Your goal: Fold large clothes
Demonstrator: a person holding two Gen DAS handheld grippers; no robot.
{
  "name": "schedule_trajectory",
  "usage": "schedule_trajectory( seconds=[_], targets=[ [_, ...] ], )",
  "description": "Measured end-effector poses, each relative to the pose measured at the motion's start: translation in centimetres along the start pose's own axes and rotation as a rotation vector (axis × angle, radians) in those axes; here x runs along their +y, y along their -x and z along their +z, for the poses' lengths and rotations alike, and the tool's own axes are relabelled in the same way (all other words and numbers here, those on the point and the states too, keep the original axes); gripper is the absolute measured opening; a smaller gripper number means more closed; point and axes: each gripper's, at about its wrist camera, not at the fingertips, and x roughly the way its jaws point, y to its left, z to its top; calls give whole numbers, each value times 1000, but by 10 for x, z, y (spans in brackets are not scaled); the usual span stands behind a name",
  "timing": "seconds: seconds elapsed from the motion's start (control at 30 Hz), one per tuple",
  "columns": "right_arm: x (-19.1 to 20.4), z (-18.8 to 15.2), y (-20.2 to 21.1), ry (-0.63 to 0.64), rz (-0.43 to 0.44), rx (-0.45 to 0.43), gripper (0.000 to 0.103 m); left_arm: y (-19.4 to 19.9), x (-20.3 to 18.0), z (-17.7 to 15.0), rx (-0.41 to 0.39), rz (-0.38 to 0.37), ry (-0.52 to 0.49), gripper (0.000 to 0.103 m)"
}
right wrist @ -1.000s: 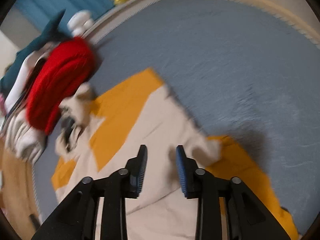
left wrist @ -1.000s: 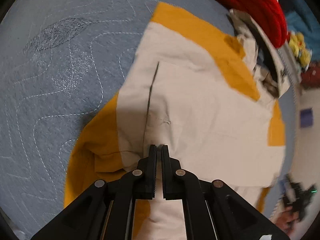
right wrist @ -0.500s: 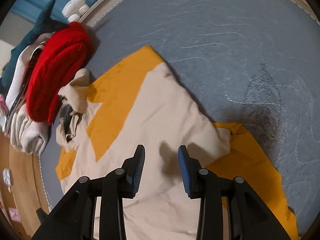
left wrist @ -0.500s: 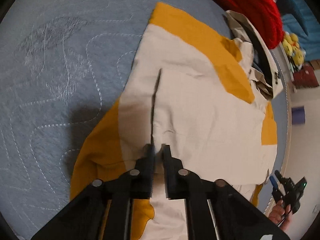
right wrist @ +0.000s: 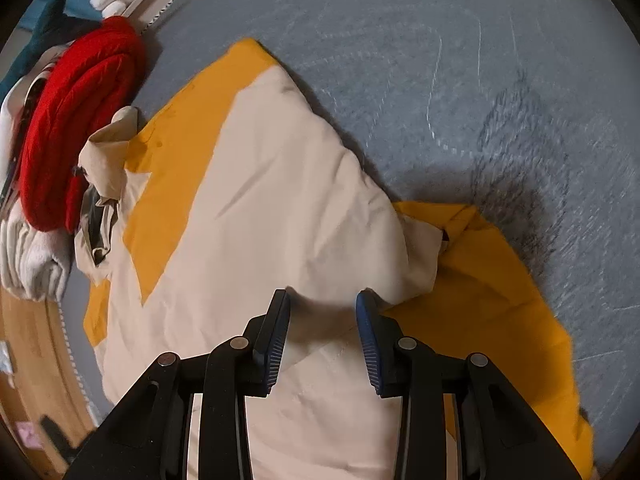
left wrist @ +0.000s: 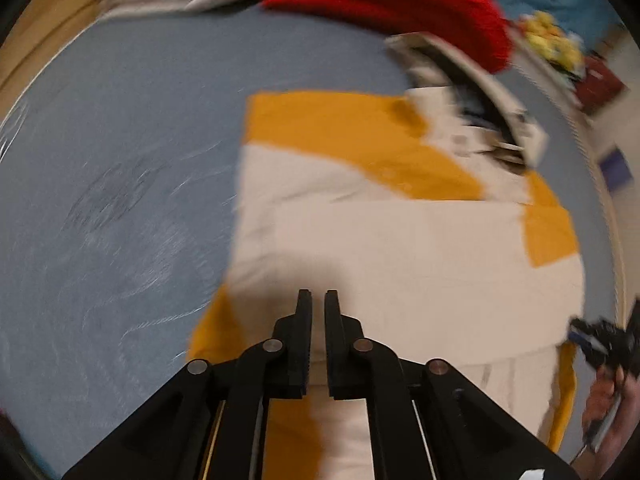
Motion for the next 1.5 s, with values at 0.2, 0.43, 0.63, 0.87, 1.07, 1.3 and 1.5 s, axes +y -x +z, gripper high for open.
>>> schedule_trajectory(
  seconds=[0.2,0.43,0.63,0.87,1.07,1.3,1.5],
  targets=[
    [19,-3,4,114,-24,-36,36,-61,-1,-17,227,-3,9,11],
    [25,-2,20,175,-71,-67,36,-21,-15,0,86,-28,11,20],
    [61,-9,83,346,-46,-268,36,34,-39,12,-149,-35,-45,30],
    [99,-47,138,592,-106,-438,36,62,-59,6,-281,-9,-110,54],
    [104,-63,156,657,-133,-458,36,80,-71,-1,-343,29,-192,60],
    [105,-63,160,690,-131,-458,52,90,-98,2,-396,46,-289,59],
    [102,-58,153,684,-138,-433,63,74,-111,51,-340,9,-270,44]
  ],
)
